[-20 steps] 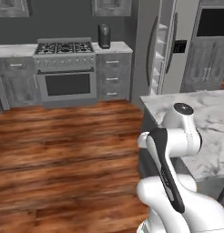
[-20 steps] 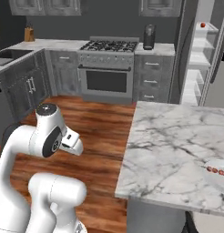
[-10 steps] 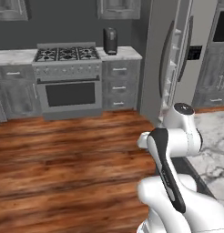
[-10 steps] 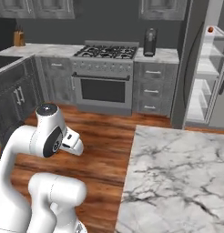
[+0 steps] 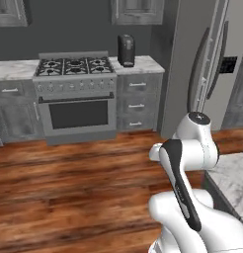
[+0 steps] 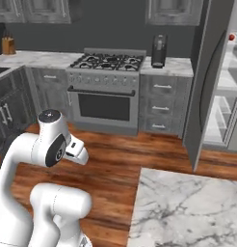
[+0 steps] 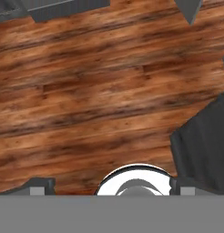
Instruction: Pick up the apple and kiwi from the fridge and place one fruit on each plate on the dining counter.
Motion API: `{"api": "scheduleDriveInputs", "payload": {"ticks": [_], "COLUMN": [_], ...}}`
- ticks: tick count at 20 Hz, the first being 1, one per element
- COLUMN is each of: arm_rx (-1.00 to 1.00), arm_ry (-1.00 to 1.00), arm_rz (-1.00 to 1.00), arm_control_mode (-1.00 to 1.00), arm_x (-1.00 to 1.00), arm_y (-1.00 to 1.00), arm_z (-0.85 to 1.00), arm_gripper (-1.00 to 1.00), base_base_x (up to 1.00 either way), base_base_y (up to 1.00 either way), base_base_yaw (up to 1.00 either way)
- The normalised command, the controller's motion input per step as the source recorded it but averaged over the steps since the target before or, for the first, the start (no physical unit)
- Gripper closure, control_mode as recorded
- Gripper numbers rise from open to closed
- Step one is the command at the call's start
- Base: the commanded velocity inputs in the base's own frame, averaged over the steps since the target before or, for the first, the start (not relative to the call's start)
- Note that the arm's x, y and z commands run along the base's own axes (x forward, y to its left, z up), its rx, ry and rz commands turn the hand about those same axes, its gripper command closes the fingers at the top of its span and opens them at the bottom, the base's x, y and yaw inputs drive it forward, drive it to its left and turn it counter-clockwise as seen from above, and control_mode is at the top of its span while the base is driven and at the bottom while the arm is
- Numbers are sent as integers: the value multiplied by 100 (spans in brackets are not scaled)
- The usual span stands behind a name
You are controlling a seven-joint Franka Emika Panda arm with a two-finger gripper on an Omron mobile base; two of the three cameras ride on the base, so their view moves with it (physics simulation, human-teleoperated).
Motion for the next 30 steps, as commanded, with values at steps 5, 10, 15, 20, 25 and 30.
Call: {"api": "scheduleDriveInputs", "payload": {"ticks": [5,10,15,20,25,30], "arm_rx": [0,0,0,0,0,0], "arm_ry": [0,0,0,0,0,0], "arm_rz": [0,0,0,0,0,0], "arm_control_mode": [100,100,100,100,100,100], "arm_x": [0,0,0,0,0,0], "arm_y": [0,0,0,0,0,0], "arm_z": [0,0,0,0,0,0], "arm_gripper": [-100,-100,-100,-100,-100,-100], "base_base_x": [77,69,71,78,74,42], "base_base_y": [9,0,0,0,0,-13], "base_base_yaw": [0,0,-2,0,0,0]}}
